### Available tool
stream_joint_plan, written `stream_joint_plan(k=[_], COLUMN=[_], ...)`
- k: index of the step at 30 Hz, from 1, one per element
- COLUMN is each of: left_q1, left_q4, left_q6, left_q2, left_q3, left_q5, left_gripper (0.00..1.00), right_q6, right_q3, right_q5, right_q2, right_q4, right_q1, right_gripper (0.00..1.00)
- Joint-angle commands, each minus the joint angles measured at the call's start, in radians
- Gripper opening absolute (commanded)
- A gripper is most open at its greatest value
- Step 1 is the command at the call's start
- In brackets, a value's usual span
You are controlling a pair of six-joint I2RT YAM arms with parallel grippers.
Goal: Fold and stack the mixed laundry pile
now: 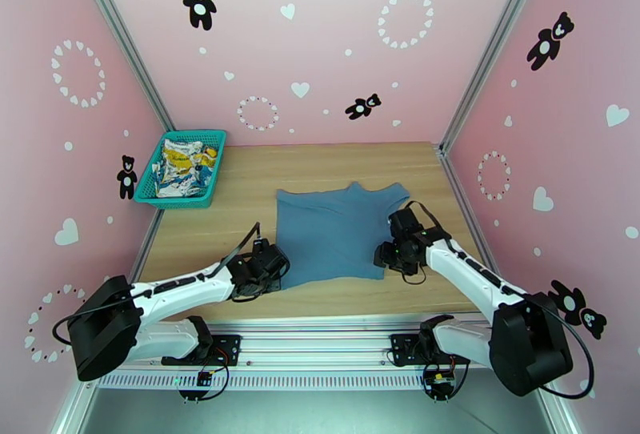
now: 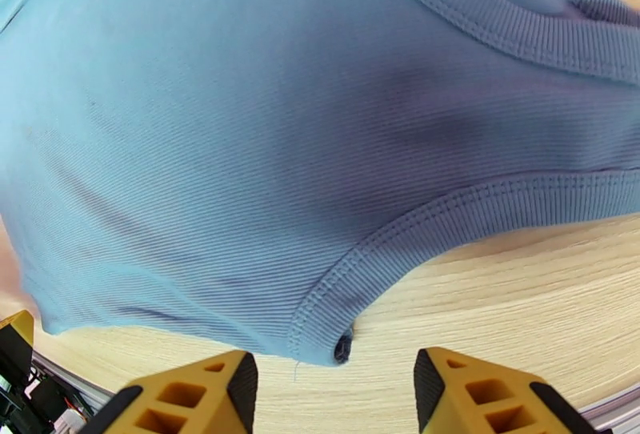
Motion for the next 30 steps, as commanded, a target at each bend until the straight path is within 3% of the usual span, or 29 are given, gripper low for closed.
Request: stream_joint_plan(k=[1,3,4,11,15,18,20,25,30], left_q1=[0.002,0.001,0.0,-0.002,-0.008,-0.013,-0.012,-0.013,-0.012], left_q4=[-0.006,0.033,0.06,0.149,0.159,0.145,0.117,-0.011,-0.157], left_q6=[0.02,0.021,0.012,-0.019,-0.013,-0.017,-0.016,0.009,0.011], left_q2=[-0.057,-0.045,-0.029,0.092,0.143,0.152,0.12,-0.022,-0.168], left_q3=[0.0,0.012,0.017,0.018,0.041,0.047,0.049,0.051,0.02], left_q5=[0.053,0.116,0.144,0.183,0.195,0.153,0.113,0.081,0.128], left_gripper=[0.0,0.31,0.37,0.48,0.35,0.1,0.0,0.0,0.0], right_q6=[-0.03,-0.027,-0.023,-0.009,-0.005,0.001,0.006,-0.004,-0.023], right_q3=[0.044,0.046,0.043,-0.01,-0.029,-0.042,-0.043,-0.008,0.032], right_q5=[0.049,0.037,0.02,0.044,0.045,0.048,0.051,0.07,0.095], right_q2=[0.012,0.053,0.069,0.047,0.036,0.031,0.019,-0.029,-0.062], right_q4=[-0.055,-0.042,-0.035,-0.019,-0.015,-0.007,-0.011,-0.073,-0.137], right_q1=[0.04,0.062,0.073,0.079,0.078,0.078,0.078,0.078,0.078], right_gripper=[0.57,0.57,0.56,0.57,0.57,0.56,0.56,0.56,0.57])
